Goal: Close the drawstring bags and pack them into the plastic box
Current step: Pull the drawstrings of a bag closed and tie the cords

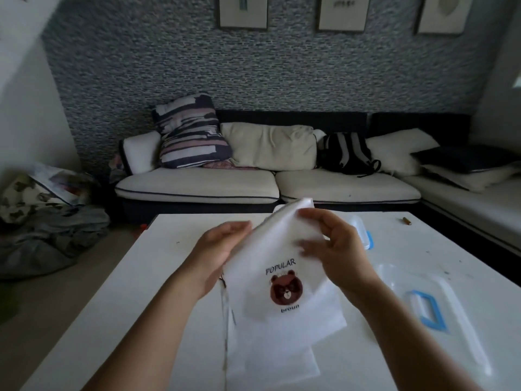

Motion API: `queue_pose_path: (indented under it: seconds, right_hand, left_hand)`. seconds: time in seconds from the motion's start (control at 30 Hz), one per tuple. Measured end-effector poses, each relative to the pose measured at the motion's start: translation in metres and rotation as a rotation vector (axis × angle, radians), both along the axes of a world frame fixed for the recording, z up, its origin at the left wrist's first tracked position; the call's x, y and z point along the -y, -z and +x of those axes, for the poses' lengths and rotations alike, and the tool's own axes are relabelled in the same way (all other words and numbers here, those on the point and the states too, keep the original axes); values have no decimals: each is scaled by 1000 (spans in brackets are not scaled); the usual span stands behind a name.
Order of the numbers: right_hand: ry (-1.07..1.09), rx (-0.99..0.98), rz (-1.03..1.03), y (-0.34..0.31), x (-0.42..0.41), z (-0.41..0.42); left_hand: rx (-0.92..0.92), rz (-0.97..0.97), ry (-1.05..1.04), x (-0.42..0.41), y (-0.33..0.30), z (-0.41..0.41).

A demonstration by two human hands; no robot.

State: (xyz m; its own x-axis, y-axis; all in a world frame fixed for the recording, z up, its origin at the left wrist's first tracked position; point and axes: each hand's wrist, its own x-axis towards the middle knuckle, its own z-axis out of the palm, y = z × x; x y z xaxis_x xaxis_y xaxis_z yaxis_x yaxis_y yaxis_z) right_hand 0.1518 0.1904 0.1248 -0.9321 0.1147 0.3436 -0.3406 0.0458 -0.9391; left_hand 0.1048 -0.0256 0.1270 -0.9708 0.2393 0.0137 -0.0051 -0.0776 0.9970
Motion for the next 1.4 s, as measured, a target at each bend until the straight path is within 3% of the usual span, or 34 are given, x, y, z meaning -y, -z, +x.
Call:
queue_pose_path:
  seconds: [0.13,0.23,0.3,0.37,0.5,0.63,0.9,1.2,1.4]
  right_hand:
    - [1,49,3,19,-11,-8]
    - [-281,255,-384,27,-25,-17]
    - [-382,428,-487,24,-28,-19]
    - [-325,477,-436,27,-26,-24]
    - [-158,365,-500,30,-22,-37]
    - [-70,342,-611,28,-20,-42]
    - [51,298,-583,26,-23,-49]
    - [49,382,-704,26,-29,-54]
    - [84,415,-770,28,-37,-54]
  left_hand:
    - [33,-94,129,11,13,1]
    - [-120,-154,92,11,17,-4]
    - [-249,-205,48,8,20,-5]
    - [-339,-237,9,3,23,-6]
    - [-435,-334,-87,-2,27,-10]
    - [-368,-336,-133,2,29,-18]
    - [-118,-34,-93,15,35,-32]
    - [-94,62,-170,20,35,-36]
    - [-112,83,-114,25,32,-35]
